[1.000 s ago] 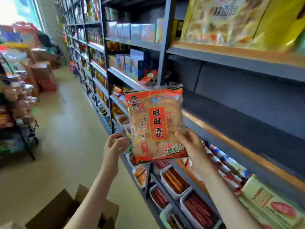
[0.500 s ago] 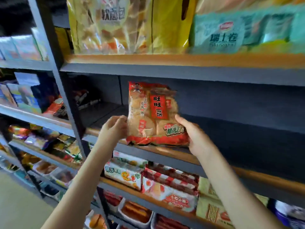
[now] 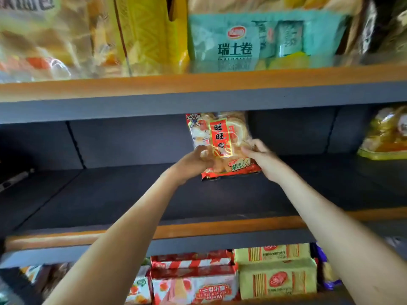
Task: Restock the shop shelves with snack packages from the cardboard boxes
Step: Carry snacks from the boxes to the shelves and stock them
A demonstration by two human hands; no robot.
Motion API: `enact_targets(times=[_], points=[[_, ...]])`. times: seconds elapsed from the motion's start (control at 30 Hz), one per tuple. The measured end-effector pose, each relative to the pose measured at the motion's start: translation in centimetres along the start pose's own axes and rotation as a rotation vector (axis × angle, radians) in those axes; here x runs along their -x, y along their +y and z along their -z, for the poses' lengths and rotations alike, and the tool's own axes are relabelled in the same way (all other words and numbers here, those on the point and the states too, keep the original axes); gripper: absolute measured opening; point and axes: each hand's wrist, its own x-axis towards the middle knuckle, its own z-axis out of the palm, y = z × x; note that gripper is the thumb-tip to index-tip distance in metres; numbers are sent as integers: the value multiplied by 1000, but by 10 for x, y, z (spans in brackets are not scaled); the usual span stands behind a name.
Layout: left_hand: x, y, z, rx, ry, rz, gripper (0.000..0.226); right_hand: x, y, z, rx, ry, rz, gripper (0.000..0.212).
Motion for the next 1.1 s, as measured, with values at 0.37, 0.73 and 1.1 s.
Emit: enact_targets(times=[0.37,0.73,1.1], points=[[-49,-7,-18,-360,66,-42,54,-41,25,22,318,-14,-80,56],[-60,1,-29,-338,85,14,63,-79,31,27,587,178,71,34],[-93,8,-45,-81,281,62,54,-59,40,62,939,46,396,66]])
